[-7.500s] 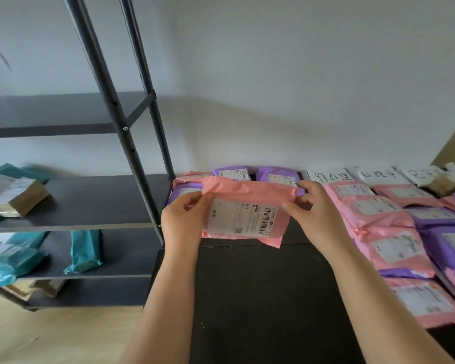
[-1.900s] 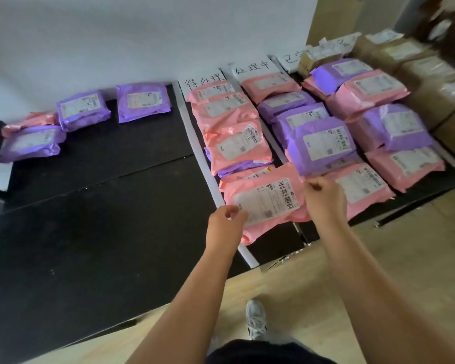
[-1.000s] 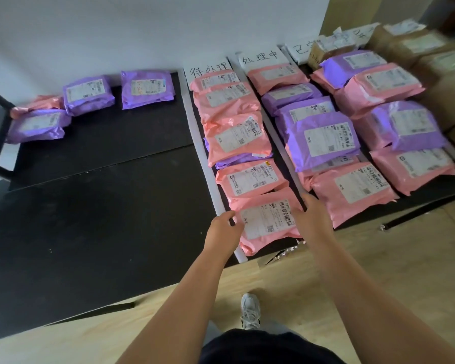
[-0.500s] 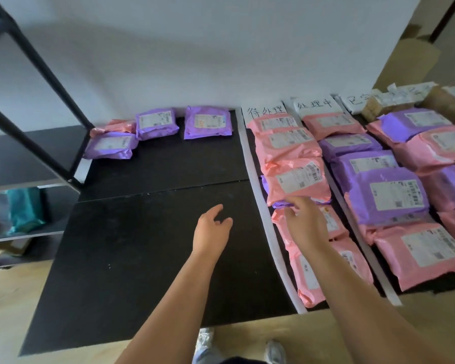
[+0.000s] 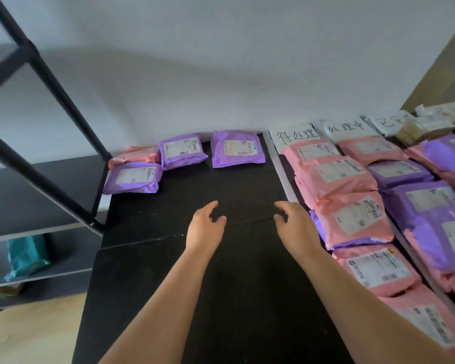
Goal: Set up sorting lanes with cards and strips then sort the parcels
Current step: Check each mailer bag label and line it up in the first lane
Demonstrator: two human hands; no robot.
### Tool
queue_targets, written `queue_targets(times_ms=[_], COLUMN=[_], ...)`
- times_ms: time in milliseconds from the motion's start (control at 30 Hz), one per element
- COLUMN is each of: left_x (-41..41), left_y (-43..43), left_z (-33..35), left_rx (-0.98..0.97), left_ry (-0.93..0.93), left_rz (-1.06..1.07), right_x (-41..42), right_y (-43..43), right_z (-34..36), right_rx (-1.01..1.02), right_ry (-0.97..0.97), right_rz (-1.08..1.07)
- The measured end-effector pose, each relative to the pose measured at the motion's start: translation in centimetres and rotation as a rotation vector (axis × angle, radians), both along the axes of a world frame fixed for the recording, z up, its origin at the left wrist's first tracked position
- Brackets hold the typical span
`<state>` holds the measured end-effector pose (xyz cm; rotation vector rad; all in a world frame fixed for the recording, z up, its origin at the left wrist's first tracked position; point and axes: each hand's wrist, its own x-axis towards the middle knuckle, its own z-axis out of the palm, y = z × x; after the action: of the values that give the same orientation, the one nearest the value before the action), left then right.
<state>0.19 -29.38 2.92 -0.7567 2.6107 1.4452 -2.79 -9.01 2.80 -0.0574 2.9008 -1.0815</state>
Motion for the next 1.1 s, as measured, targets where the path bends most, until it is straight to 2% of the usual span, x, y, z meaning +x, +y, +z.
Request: queue_targets(times_ms=[300, 633, 767, 933, 1100], left_x=[-10.2, -22.3, -25.8, -27.5, -27.1], left_y=[-2.7, -4.9, -5.3, -5.3, -5.5], left_z=[-1.4, -5.1, -7.3, -9.0, -9.3], left_rx=[-0.064, -0.142, -0.191, -0.202, -0.242], left_ry=[-0.031, -0.102, -0.094, -0.162, -0.177], left_rz=[-0.024, -0.088, -0.155, -0.186, -0.177], right_x=[-11.6, -25.7, -29.5, -32.3, -33.0], right_y=[-2.9, -5.8, -7.3, -8.2, -8.3], right_z=[-1.1, -5.8, -7.7, -9.1, -9.4], right_rx=[0.103, 0.291, 0.356, 0.396, 0.324], right_ry=[-0.002, 0.008, -0.07, -0.269, -0.258], right_rz=[0.033, 0.073, 0.025, -0.128, -0.207])
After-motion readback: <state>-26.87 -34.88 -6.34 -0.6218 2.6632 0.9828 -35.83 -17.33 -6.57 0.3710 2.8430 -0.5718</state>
